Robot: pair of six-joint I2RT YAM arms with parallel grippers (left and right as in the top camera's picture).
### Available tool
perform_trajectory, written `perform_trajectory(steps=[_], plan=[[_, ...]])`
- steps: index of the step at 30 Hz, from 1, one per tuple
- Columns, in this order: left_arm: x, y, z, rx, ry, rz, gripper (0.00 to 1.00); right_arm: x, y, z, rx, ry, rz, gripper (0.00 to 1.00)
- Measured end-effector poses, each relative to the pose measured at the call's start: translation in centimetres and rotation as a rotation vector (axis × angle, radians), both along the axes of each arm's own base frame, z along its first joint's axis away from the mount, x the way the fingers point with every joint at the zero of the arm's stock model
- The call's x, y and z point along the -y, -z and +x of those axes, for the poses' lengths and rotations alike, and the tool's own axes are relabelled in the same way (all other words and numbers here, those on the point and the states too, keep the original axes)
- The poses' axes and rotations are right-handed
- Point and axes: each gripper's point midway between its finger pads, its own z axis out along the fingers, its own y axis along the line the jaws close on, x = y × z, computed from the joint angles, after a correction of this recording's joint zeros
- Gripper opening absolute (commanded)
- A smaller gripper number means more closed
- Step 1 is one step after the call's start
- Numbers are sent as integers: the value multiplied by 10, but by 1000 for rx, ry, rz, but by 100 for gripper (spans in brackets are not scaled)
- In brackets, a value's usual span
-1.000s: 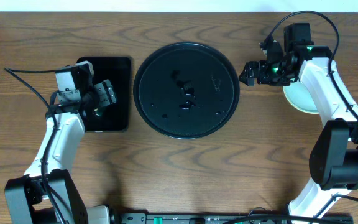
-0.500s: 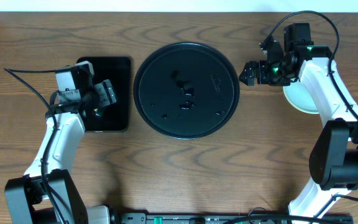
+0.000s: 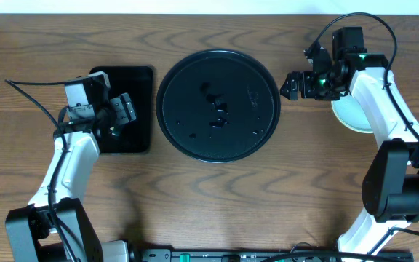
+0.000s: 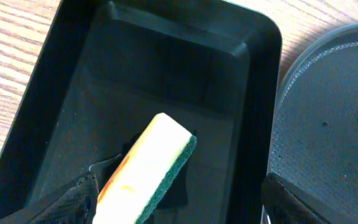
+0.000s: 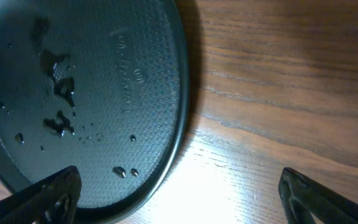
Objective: Clean dirty plates on tray and stack at the side
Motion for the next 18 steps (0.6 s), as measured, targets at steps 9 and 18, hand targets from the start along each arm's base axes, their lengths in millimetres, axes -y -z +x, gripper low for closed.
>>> perform_trajectory(steps=[9,18], plan=[[0,0,0,0,0,0,85,-28,-22,-10,52,-67,-2,99],[0,0,0,0,0,0,84,-34,-203,-59,514,-91,35,99]])
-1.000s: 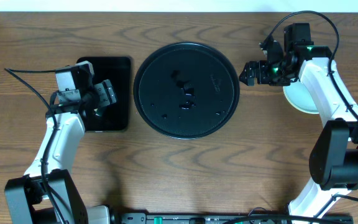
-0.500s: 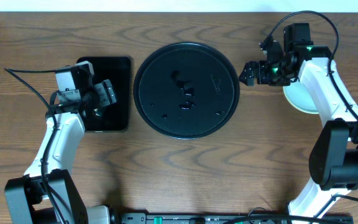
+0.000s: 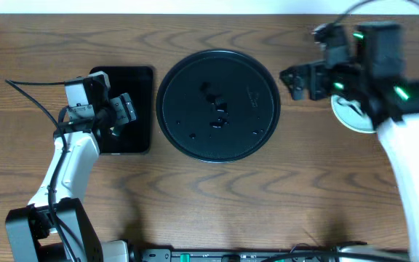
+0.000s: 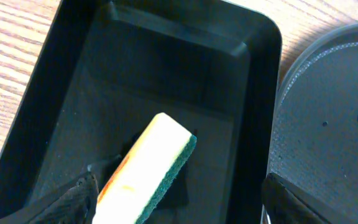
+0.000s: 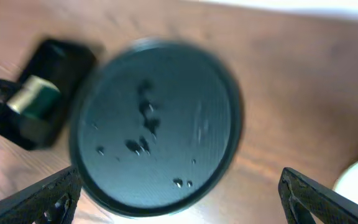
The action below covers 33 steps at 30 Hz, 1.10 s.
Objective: Clean dirty plates on tray and stack at the side
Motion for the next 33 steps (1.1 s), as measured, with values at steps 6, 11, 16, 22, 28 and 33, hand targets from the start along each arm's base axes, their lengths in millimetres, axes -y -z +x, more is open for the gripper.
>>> perform_trajectory(steps=[6,11,16,22,28,33], plan=[[0,0,0,0,0,0,84,21,-104,-71,331,52,-7,99],[0,0,0,0,0,0,84,43,-148,-134,509,123,-39,99],[0,0,0,0,0,1,84,59,-159,-180,664,157,-94,99],[0,0,0,0,0,1,84,67,-153,-204,900,191,-104,99],[0,0,0,0,0,0,85,71,-139,-204,1162,235,-82,99],[0,0,0,0,0,0,85,69,-105,-188,1269,249,-44,99]])
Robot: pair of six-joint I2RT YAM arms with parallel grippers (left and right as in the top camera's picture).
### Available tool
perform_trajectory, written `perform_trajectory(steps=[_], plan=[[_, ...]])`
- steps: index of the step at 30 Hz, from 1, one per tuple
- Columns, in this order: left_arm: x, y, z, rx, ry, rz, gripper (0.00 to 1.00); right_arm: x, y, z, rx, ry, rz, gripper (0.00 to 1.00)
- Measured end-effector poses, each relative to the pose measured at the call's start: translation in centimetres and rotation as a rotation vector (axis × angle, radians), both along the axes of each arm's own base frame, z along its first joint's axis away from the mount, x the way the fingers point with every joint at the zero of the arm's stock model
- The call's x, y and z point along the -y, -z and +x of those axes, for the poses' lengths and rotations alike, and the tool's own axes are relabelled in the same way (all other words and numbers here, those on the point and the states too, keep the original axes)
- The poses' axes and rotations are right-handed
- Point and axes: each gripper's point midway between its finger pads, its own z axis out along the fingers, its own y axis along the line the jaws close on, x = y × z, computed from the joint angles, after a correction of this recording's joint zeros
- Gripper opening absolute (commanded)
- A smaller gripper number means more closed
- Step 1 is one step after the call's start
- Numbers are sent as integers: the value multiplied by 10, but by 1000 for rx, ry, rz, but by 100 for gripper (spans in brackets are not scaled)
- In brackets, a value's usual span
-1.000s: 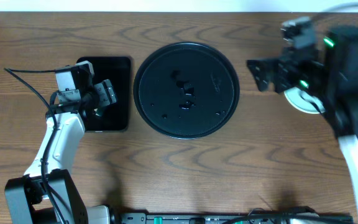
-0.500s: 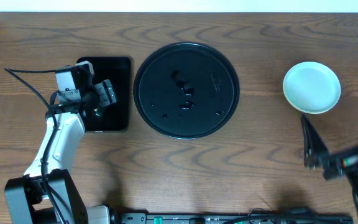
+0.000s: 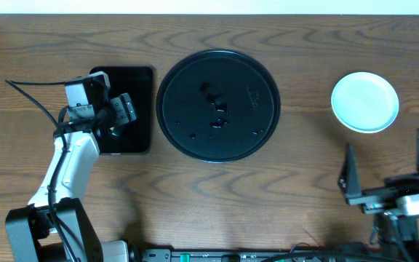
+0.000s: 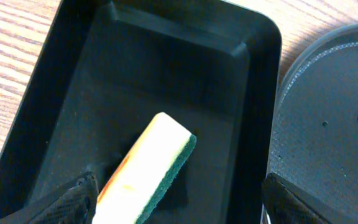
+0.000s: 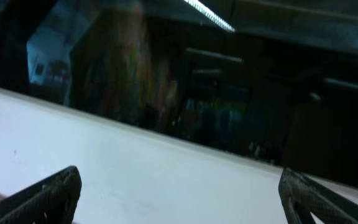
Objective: Clean dirty plates on tray and stack at the side
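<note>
A white plate point(image 3: 364, 101) lies alone on the wood at the right. The round black tray point(image 3: 188, 80) in the middle carries only dark wet smears point(image 3: 215, 109); its rim also shows as the round tray point(image 4: 328, 124) in the left wrist view. My left gripper point(image 3: 117, 118) hangs open over a small black rectangular tray point(image 4: 166, 74), and a yellow-and-green sponge point(image 4: 145, 171) lies between its fingers, close to the left one. My right gripper point(image 3: 385, 164) is open and empty at the front right edge, away from the plate.
The right wrist view shows only a white wall point(image 5: 166, 180) and a dark window, nothing of the table. A black cable point(image 3: 31, 94) runs from the left arm across the wood at the left.
My right arm has gone from above the round tray's right rim to the front right edge of the table, uncovering the white plate. The left gripper and sponge are unchanged.
My right gripper was first open and low beside the round tray's right rim, its arm over the white plate. Then it was higher, seeing the whole tray. Now it is at the front right. The left gripper stayed open over the sponge throughout.
</note>
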Motion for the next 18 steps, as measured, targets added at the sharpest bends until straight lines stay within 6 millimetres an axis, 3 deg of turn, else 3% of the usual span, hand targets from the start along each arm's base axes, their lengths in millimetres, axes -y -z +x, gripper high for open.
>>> perform_trajectory(steps=[5,12,18], plan=[[0,0,0,0,0,0,85,-2,70,20,-70,-10,10,99],[0,0,0,0,0,0,85,-3,128,36,-121,-11,15,99],[0,0,0,0,0,0,85,-4,181,52,-274,-10,7,99]])
